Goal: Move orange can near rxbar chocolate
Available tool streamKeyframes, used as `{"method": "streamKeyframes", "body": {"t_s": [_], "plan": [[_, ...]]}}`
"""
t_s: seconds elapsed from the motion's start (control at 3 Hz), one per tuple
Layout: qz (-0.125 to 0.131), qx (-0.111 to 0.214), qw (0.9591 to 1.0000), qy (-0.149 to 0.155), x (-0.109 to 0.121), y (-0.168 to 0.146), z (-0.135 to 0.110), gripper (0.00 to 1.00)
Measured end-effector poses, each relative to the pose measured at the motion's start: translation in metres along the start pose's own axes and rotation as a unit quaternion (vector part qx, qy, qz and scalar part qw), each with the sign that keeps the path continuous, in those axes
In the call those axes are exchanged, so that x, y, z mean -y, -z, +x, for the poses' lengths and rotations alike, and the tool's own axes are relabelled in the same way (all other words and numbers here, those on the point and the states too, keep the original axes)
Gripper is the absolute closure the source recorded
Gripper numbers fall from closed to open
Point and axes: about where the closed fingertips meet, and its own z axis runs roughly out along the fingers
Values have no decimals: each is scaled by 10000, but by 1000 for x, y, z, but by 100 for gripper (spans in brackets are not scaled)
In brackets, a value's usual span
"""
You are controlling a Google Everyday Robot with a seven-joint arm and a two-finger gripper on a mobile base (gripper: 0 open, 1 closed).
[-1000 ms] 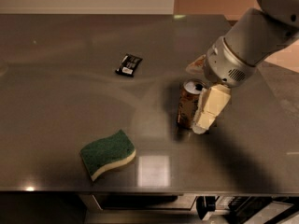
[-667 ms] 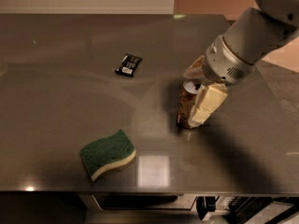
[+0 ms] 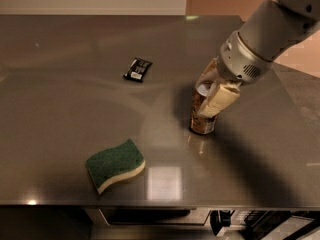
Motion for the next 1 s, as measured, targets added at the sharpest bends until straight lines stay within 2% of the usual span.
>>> {"method": "streamKeyframes", "body": {"t_s": [0.33, 0.67, 1.0], "plan": [[-85, 87, 9999, 72, 12, 1, -22, 88], [-216, 232, 9995, 71, 35, -8, -54, 100], [-244, 377, 9990, 26, 66, -22, -85, 100]]}}
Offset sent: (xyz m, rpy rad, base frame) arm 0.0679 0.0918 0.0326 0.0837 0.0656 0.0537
